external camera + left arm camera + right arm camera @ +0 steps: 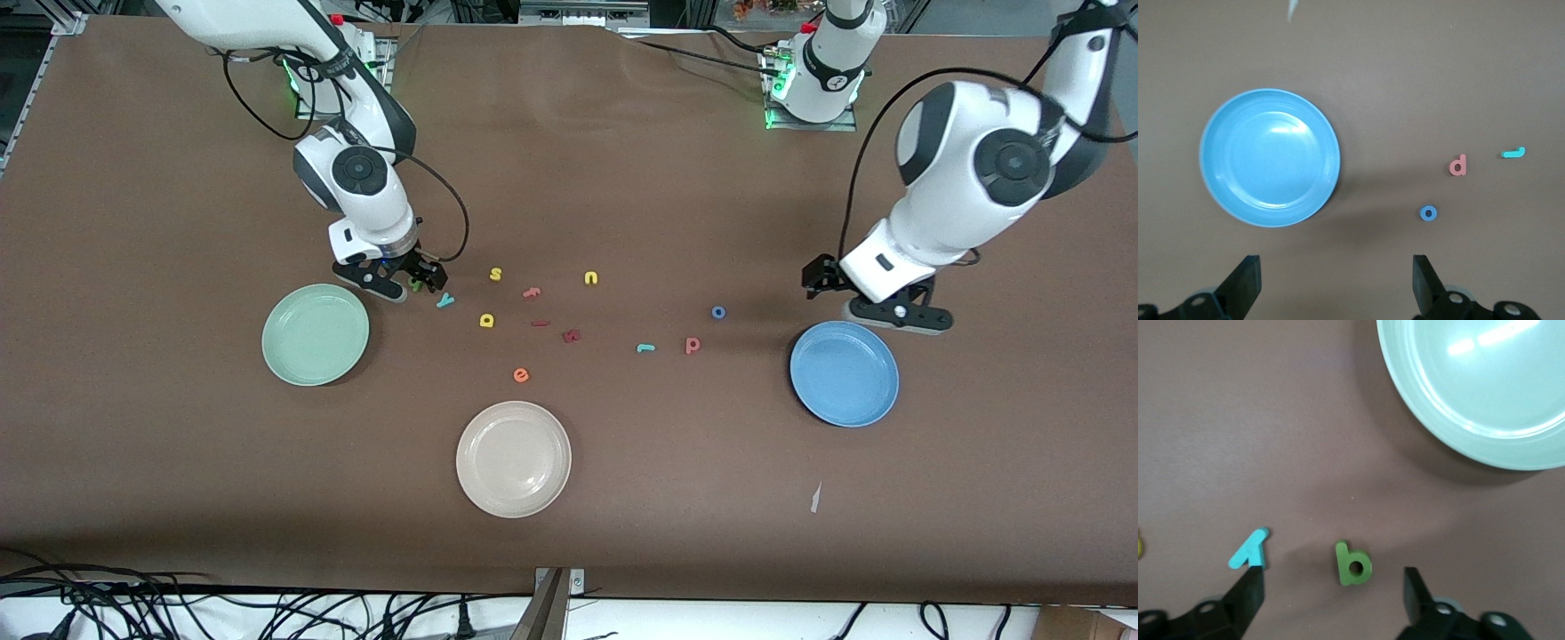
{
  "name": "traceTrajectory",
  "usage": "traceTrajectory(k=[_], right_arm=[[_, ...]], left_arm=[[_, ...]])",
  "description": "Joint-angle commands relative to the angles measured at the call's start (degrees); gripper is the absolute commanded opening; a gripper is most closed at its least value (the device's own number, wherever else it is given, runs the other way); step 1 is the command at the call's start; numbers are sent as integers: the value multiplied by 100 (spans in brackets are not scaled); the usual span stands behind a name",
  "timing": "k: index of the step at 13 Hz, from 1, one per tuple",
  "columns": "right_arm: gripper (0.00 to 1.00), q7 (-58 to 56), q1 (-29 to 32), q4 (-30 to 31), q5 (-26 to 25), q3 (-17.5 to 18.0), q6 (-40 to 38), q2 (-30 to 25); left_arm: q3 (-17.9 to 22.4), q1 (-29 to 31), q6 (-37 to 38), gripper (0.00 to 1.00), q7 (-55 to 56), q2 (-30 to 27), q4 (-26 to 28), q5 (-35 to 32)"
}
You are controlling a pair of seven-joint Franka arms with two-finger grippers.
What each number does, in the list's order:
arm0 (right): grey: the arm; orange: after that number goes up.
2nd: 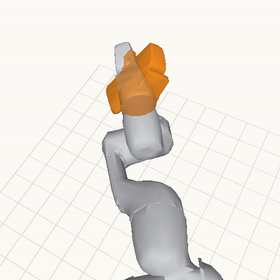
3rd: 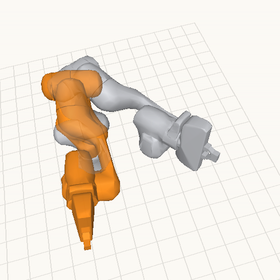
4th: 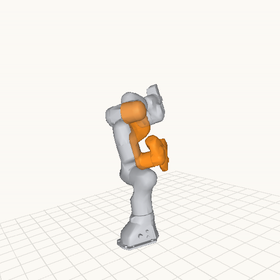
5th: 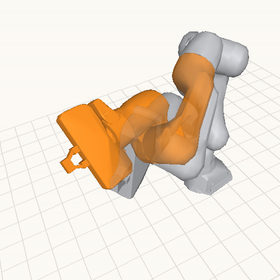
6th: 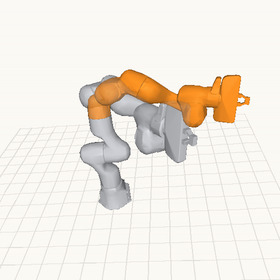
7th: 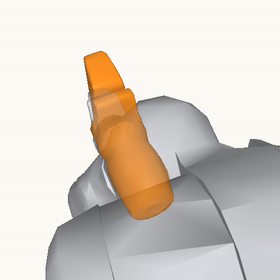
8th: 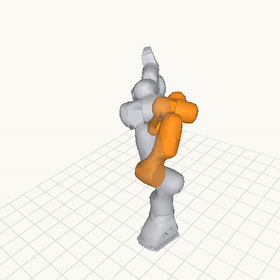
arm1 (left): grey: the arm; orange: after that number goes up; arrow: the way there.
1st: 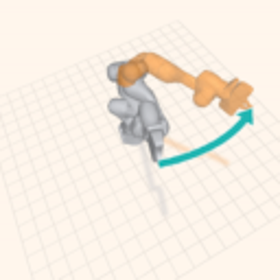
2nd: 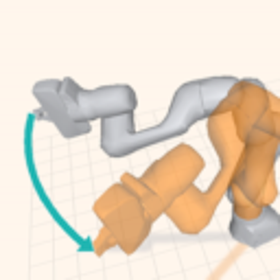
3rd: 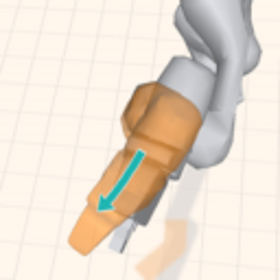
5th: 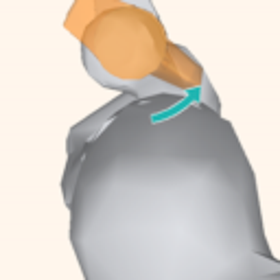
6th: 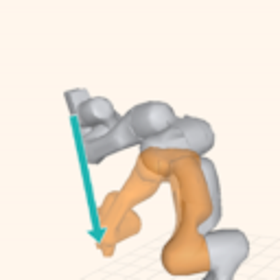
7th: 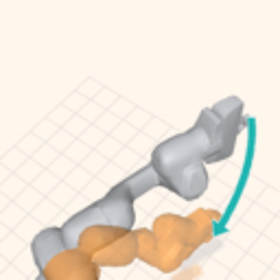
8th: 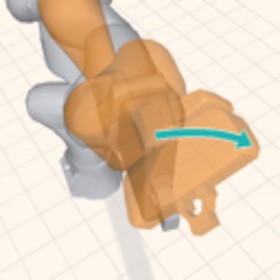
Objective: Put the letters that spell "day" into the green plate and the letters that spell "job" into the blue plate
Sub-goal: 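Place the green b on the green plate while the left gripper lowers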
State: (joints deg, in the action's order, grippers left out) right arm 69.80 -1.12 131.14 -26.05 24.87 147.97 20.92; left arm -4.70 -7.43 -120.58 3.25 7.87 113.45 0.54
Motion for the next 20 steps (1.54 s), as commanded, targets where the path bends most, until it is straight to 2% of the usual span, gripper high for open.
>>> traceTrajectory(k=[1, 7, 9, 11, 13, 14, 16, 18, 20], right_arm=[[75, 148, 7, -27, -155, -35, 83, 105], [70, 148, -11, -36, -243, -96, 127, 413], [61, 148, -11, -36, -305, -105, 127, 430], [31, 140, 16, -53, -305, -114, 118, 474], [9, 79, 25, -71, -305, -123, 83, 396], [9, 0, 33, -80, -305, -140, 57, 239], [9, -123, 42, -184, -305, -202, -502, -60], [9, -815, 42, -500, -244, -324, -1433, -281], [9, -1641, 42, -781, -217, -543, -1902, -352]], left_arm=[[4, -266, -456, 100, 9, 230, 222, 26], [92, -760, -466, 100, -60, 1330, 143, -54], [118, -943, -510, 100, 9, 1418, 29, -10], [110, -1102, -667, 100, 280, 1672, -261, 34], [110, -1295, -1351, 100, 632, 1909, -306, 34], [118, -1357, -1572, 100, 738, 2059, -306, 34], [180, -1471, -1959, 100, 756, 2314, -332, 52], [206, -1551, -2040, 100, 695, 2525, -515, 78], [224, -1560, -2031, 99, 669, 2666, -770, 226]])
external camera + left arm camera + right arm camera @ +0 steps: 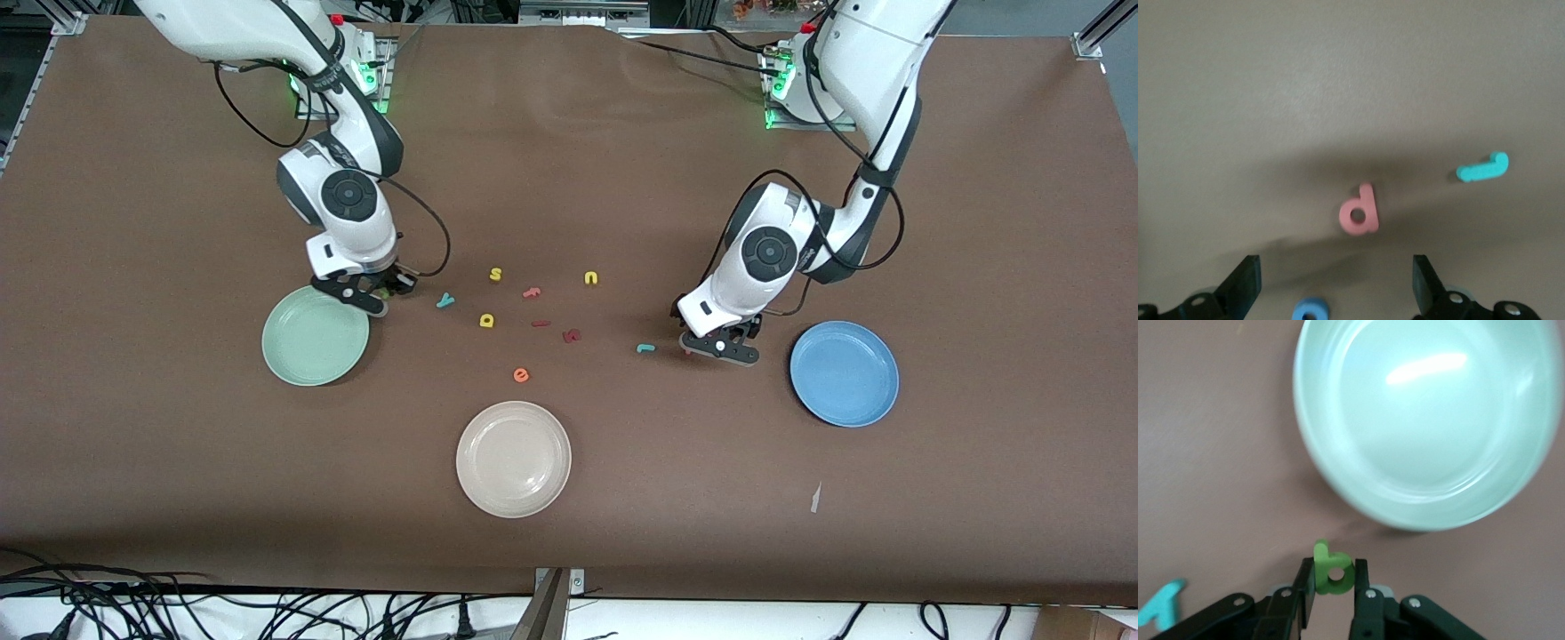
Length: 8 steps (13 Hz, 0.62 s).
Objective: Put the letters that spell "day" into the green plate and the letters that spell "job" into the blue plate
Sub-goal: 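Place the green b on the green plate while the left gripper lowers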
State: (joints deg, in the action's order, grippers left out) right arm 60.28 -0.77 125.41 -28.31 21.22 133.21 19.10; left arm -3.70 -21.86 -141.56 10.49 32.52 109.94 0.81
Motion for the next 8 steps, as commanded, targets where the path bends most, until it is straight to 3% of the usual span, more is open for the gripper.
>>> traceTrajectory(k=[1, 3, 4, 5, 6, 8], right_arm=[[9, -1024, 16, -245, 36, -380, -402, -169], [10, -1823, 16, -245, 360, -706, -209, -143], [24, -1966, 16, -202, 614, -777, -43, -82], [80, -1889, -2, -175, 730, -778, 72, 14], [98, -1810, 7, -183, 731, -778, 82, 33], [98, -1548, -28, -219, 931, -743, 91, 33]], left_arm=[[133, -117, 68, 99, -143, 280, -551, 505], [185, -126, 85, 98, -851, 395, -780, 1139], [377, -126, 85, 99, -1326, 395, -781, 1306], [422, -126, 85, 99, -1574, 395, -781, 1543], [431, -143, 85, 99, -1611, 395, -781, 1658], [431, -275, 85, 99, -1586, 465, -772, 1660]])
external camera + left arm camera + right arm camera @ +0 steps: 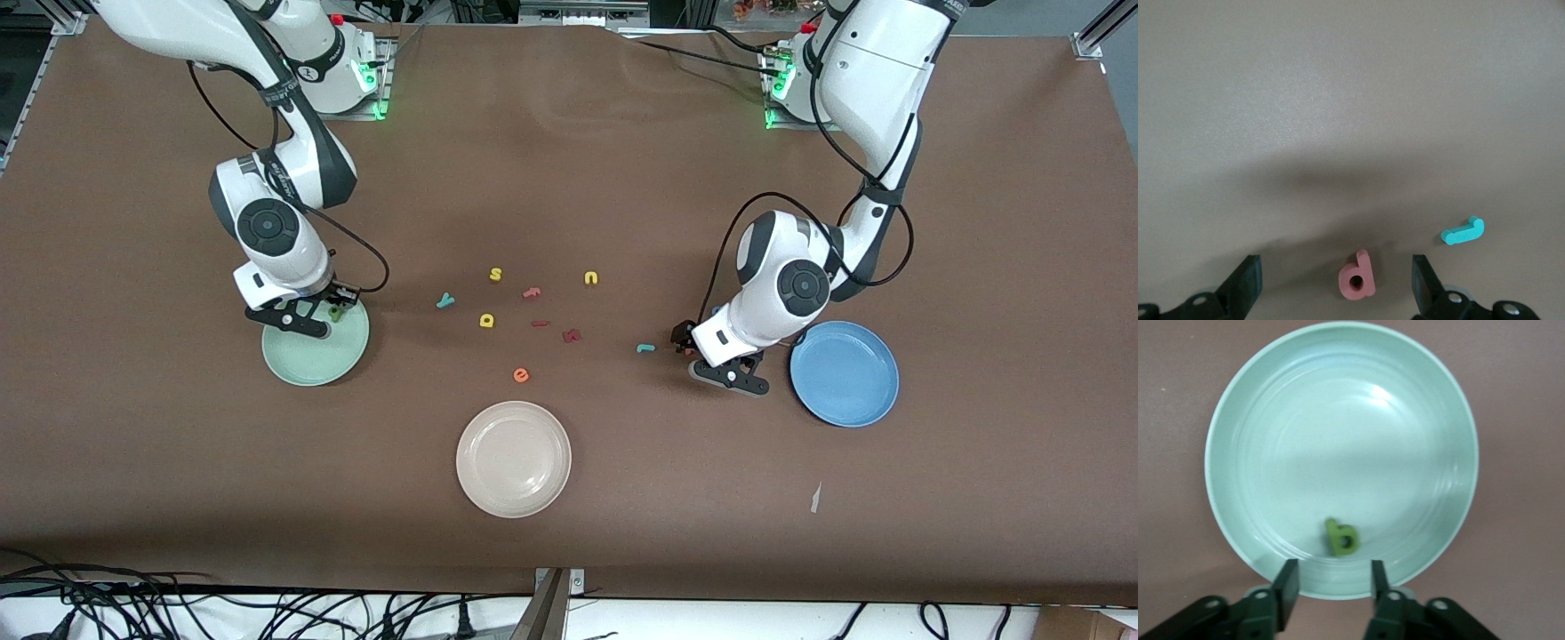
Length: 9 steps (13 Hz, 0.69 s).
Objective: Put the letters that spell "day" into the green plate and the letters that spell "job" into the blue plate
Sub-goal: 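Place the green b on the green plate while the left gripper lowers, then grasp the teal y with the right gripper while the left grasps pink d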
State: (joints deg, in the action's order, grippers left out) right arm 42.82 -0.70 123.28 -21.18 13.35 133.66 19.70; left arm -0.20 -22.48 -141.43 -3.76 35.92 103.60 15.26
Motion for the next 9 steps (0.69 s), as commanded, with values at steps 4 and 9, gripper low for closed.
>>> traceTrajectory(k=[4, 9], right_arm=[[98, 2436, -579, -478, 413, 309, 239, 402], [94, 5129, -1152, -981, 404, 309, 695, 1114]], left_arm=[[82, -336, 54, 99, -134, 248, -103, 206], [204, -336, 54, 94, -204, 266, -77, 144]])
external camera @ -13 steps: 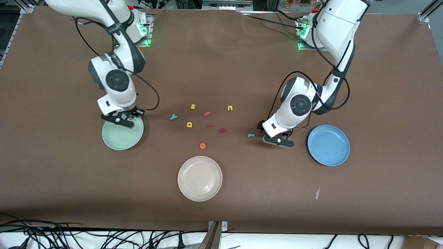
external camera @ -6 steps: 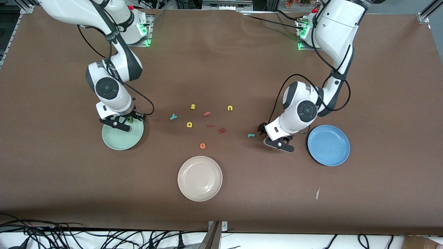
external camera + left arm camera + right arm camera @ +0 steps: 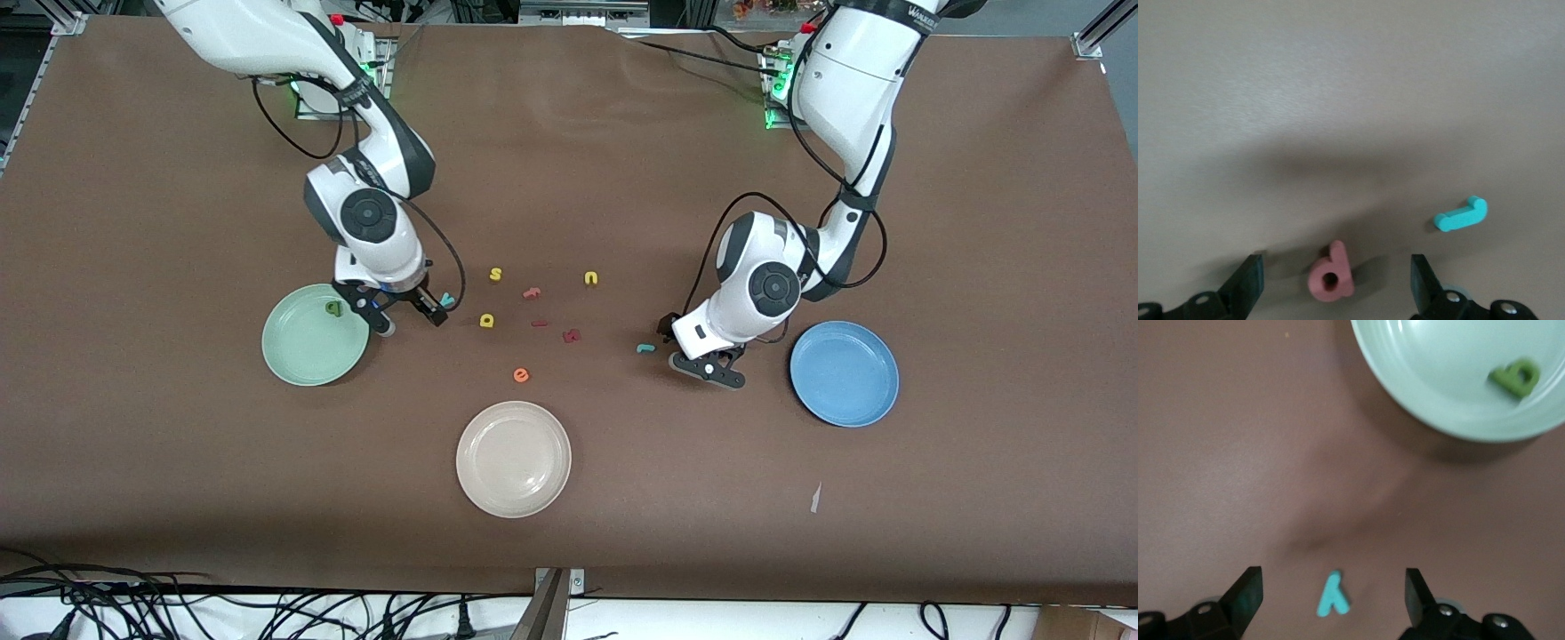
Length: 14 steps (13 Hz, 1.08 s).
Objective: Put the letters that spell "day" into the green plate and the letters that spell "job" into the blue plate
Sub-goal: 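Grasp the teal y with the right gripper while the left grasps pink d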
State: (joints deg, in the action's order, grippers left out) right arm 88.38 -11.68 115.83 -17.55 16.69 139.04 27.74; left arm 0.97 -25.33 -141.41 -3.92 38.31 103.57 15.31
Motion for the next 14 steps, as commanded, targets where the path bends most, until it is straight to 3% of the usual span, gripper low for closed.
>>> traceTrajectory(k=[1, 2, 4, 6, 8, 10, 12, 13, 14], right_arm=[[94, 732, -80, -236, 33, -25, 202, 328], [92, 742, -167, -219, 15, -25, 211, 390], [87, 742, -264, -210, -11, -34, 220, 460], [60, 734, -265, -210, -20, -34, 325, 531], [38, 707, -265, -175, -20, -34, 326, 531], [24, 698, -273, -175, -38, -34, 326, 592], [8, 672, -273, -192, -116, -34, 317, 584], [1, 541, -265, -210, -152, -34, 291, 557], [0, 331, -256, -236, -161, -51, 212, 479]], left_arm=[[88, -51, 52, 90, -188, 27, -31, 139], [88, -51, 52, 90, -188, 18, -13, 139], [88, -51, 60, 78, -188, 9, 58, 139], [88, -51, 87, 77, -179, 1, 66, 139], [88, -51, 122, 74, -153, -52, 171, 139], [88, -51, 131, 71, -144, -52, 181, 139], [96, -69, 131, 52, -135, -61, 181, 139], [97, -69, 131, 52, -144, -61, 172, 139], [97, -69, 131, 50, -144, -61, 181, 139]])
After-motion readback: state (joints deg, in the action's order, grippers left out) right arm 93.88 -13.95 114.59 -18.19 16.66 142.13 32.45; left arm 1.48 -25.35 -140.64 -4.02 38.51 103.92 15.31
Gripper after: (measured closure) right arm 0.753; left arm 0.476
